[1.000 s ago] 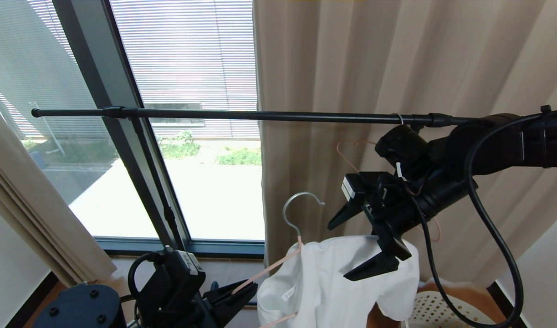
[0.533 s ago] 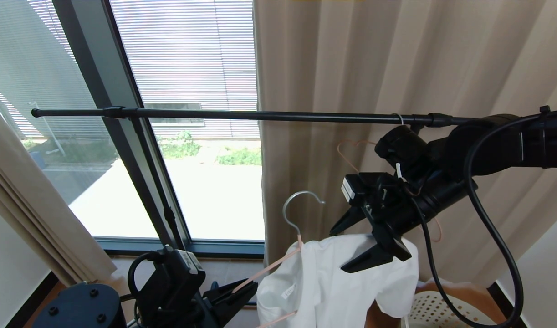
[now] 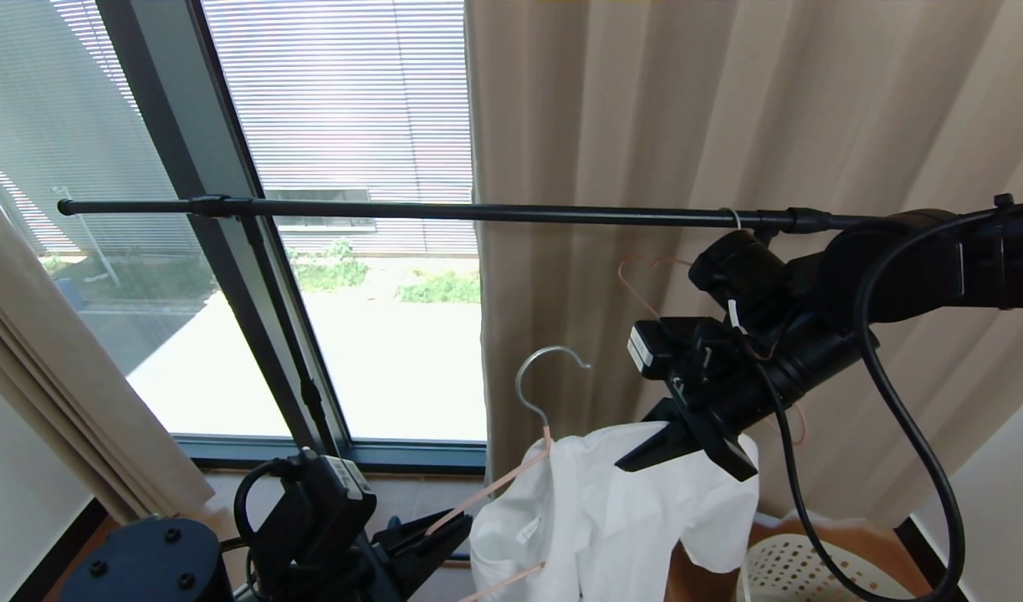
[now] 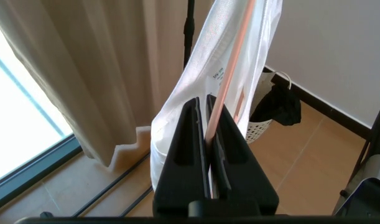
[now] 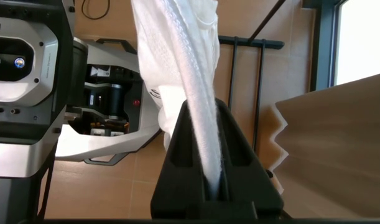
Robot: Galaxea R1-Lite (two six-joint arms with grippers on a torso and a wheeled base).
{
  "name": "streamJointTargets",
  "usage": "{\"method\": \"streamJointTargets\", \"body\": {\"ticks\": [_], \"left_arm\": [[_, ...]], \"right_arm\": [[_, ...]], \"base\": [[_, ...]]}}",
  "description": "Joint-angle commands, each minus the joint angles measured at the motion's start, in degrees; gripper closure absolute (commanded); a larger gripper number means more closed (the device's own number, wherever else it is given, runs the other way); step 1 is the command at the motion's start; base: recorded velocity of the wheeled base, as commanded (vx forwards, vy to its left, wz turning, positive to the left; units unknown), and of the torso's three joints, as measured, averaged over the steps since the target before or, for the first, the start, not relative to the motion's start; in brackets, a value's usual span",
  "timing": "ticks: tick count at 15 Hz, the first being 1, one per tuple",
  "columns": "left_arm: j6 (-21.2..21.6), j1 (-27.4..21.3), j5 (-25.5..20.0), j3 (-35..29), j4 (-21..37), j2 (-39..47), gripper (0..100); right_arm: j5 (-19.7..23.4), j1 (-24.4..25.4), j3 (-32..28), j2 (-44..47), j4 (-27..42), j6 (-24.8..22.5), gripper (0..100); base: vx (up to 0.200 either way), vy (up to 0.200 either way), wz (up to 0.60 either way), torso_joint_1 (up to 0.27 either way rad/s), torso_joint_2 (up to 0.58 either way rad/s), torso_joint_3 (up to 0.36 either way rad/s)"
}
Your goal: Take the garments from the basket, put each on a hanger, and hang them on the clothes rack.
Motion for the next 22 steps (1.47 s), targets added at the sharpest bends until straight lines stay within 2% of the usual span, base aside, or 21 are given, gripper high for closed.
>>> {"method": "streamJointTargets", "body": {"ticks": [1, 17, 18, 22], "left_arm": [[-0.1, 0.2, 0.0, -0.1, 0.0, 0.2, 100], [0.1, 1.6, 0.0, 0.1, 0.0, 1.0, 100], [0.1, 1.6, 0.0, 0.0, 0.0, 1.0, 0], [0.1, 1.6, 0.0, 0.2, 0.0, 0.5, 0]], "right_arm": [[0.1, 0.0, 0.1, -0.4, 0.1, 0.0, 100], [0.1, -0.1, 1.6, -2.6, 0.5, 0.0, 100], [0.1, -0.1, 1.8, -2.8, 0.4, 0.0, 100], [0.0, -0.1, 1.9, -3.2, 0.3, 0.4, 100]], "base": [[0.000, 0.000, 0.00, 0.000, 0.00, 0.000], [0.000, 0.000, 0.00, 0.000, 0.00, 0.000], [0.000, 0.000, 0.00, 0.000, 0.00, 0.000], [0.000, 0.000, 0.00, 0.000, 0.00, 0.000]]}}
